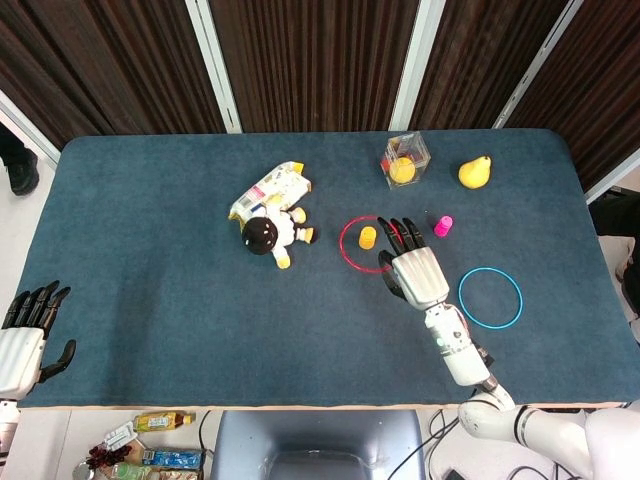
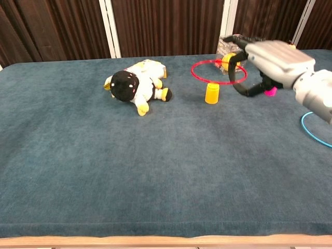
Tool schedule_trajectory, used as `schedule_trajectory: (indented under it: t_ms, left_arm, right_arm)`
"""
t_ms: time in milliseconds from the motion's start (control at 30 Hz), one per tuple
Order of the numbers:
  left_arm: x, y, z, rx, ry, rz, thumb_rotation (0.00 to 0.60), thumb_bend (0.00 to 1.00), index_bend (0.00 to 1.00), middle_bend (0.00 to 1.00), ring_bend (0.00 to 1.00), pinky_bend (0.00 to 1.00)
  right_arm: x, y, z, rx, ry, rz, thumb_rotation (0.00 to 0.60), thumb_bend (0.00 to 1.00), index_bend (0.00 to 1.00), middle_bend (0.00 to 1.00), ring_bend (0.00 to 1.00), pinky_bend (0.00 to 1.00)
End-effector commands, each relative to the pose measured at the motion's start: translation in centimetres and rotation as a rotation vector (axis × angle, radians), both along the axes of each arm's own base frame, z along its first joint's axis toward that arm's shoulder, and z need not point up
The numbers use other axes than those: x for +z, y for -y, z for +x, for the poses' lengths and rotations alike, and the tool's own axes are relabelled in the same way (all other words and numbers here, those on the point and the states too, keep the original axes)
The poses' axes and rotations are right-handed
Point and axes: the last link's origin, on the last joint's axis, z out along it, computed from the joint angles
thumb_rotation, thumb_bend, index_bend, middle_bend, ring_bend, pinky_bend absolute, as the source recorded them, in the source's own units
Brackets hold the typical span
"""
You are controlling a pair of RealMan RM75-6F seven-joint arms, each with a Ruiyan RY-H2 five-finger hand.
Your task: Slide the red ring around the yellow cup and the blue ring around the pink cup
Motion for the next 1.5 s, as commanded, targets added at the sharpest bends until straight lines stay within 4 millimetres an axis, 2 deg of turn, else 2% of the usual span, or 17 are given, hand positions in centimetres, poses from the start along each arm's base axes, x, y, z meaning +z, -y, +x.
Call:
schedule_trajectory:
  t_ms: [33,267,433,533,633,700,767,833,900,1000,1033,1167,1300,1367,1500]
  left_arm:
    - [0.0,-0.1,0.0,0.002,-0.001,-0.003,0.600,0.42,0.00,0.00,0.00,0.02]
    - [-0.2,-0.3,-0.1,0.010,-0.006,-0.005,0.600,0.42,0.00,0.00,0.00,0.02]
    - [-0.3,-0.5,-0.1,0.013,-0.007,-0.007,0.600,0.42,0.00,0.00,0.00,0.02]
    - [-0.3,-0.6,-0.1,0.015,-0.007,-0.007,0.600,0.42,0.00,0.00,0.00,0.02]
    - [-0.4,-0.6,-0.1,0.016,-0.008,-0.016,0.600,0.42,0.00,0.00,0.00,0.02]
    - [-0.4,-0.6,-0.1,0.014,-0.005,-0.018,0.600,0.42,0.00,0.00,0.00,0.02]
    - [-0.3,-0.6,0.0,0.010,-0.001,-0.016,0.600,0.42,0.00,0.00,0.00,0.02]
    - [-0.2,-0.5,0.0,0.008,0.003,-0.015,0.600,0.42,0.00,0.00,0.00,0.02]
    - [-0.2,-0.5,0.0,0.006,0.006,-0.015,0.600,0.42,0.00,0.00,0.00,0.02]
    - [-0.1,-0.5,0.0,0.005,0.007,-0.015,0.600,0.42,0.00,0.00,0.00,0.02]
    - [-0.1,-0.4,0.0,0.004,0.008,-0.015,0.600,0.42,0.00,0.00,0.00,0.02]
    - [0.0,0.1,0.2,-0.013,0.015,-0.005,0.600,0.42,0.00,0.00,0.00,0.02]
    - [-0.1,0.1,0.2,-0.015,0.010,-0.010,0.600,0.42,0.00,0.00,0.00,0.02]
    - [-0.2,0.1,0.2,-0.014,0.007,-0.015,0.600,0.42,0.00,0.00,0.00,0.02]
    - [-0.4,0.1,0.4,-0.015,0.001,-0.021,0.600,0.42,0.00,0.00,0.00,0.02]
  right_arm:
    - [0.3,1.4,0.5,-0.021,-0.017,-0.022,0.600,0.54,0.90,0.12,0.00,0.00]
    - [-0.6,4.2,-0.2,-0.100,-0.066,-0.023,0.600,0.54,0.90,0.12,0.00,0.00]
    - [-2.0,4.9,-1.0,-0.144,-0.059,0.012,0.600,0.54,0.85,0.12,0.00,0.00]
    - [-2.9,5.1,-1.6,-0.160,-0.083,0.038,0.600,0.53,0.73,0.12,0.00,0.00]
    - [-3.7,5.3,-1.9,-0.190,-0.068,0.071,0.600,0.47,0.61,0.12,0.00,0.00]
    - [-4.0,5.3,-2.0,-0.198,-0.051,0.088,0.600,0.41,0.47,0.10,0.00,0.00]
    - [-3.8,4.9,-2.1,-0.185,-0.043,0.090,0.600,0.34,0.28,0.06,0.00,0.00]
    - [-3.3,4.4,-2.3,-0.172,-0.040,0.082,0.600,0.29,0.16,0.04,0.00,0.00]
    - [-2.4,3.7,-2.5,-0.153,-0.046,0.063,0.600,0.27,0.12,0.03,0.00,0.00]
    - [-2.0,3.4,-2.6,-0.145,-0.049,0.056,0.600,0.26,0.12,0.02,0.00,0.00]
    - [-1.5,2.8,-2.8,-0.134,-0.050,0.045,0.600,0.26,0.12,0.02,0.00,0.00]
    - [2.8,-6.2,-5.1,-0.102,0.004,0.103,0.600,0.26,0.19,0.02,0.00,0.00]
    - [5.4,-12.4,-7.1,-0.121,-0.058,0.146,0.600,0.26,0.26,0.02,0.00,0.00]
    - [6.3,-14.7,-8.1,-0.142,-0.077,0.160,0.600,0.26,0.30,0.02,0.00,0.00]
    - [8.0,-17.3,-10.2,-0.192,-0.104,0.137,0.600,0.26,0.38,0.01,0.00,0.00]
